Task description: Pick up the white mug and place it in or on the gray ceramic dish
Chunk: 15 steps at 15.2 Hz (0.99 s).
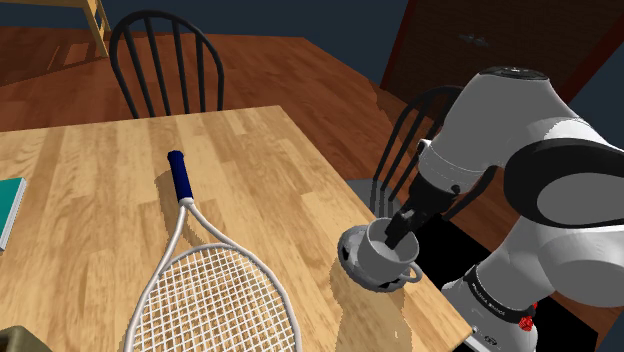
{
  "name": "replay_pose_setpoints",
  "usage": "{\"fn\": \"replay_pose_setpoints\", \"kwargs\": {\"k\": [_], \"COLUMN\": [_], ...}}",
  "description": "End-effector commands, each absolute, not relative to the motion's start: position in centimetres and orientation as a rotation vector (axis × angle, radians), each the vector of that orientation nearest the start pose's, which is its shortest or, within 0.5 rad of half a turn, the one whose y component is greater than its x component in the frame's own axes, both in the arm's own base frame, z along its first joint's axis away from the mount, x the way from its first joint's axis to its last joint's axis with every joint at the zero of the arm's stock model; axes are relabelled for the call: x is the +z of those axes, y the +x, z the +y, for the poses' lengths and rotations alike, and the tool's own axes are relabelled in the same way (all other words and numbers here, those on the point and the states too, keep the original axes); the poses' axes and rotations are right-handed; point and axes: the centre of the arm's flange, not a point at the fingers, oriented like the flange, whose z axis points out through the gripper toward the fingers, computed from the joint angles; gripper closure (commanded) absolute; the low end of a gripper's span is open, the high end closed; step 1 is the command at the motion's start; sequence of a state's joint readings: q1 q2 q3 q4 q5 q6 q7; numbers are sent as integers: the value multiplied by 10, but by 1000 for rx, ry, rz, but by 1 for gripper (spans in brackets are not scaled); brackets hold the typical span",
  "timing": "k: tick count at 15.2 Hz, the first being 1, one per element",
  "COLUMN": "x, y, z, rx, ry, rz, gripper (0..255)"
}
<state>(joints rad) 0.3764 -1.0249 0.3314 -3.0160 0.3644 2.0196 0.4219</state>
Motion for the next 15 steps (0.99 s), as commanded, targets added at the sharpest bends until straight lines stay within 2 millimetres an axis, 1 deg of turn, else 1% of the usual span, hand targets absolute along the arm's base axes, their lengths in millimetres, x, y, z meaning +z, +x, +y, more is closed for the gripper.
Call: {"fn": "replay_pose_setpoints", "kwargs": {"k": [1,3,6,7,15], "x": [371,371,411,421,421], "y": [196,196,196,196,196], "z": [160,160,157,157,157], "rx": [0,0,0,0,0], "ry": [-3088,-3088,-3088,-3088,-3088], "rz": [36,36,36,36,36], "gripper": [0,0,0,0,0]}}
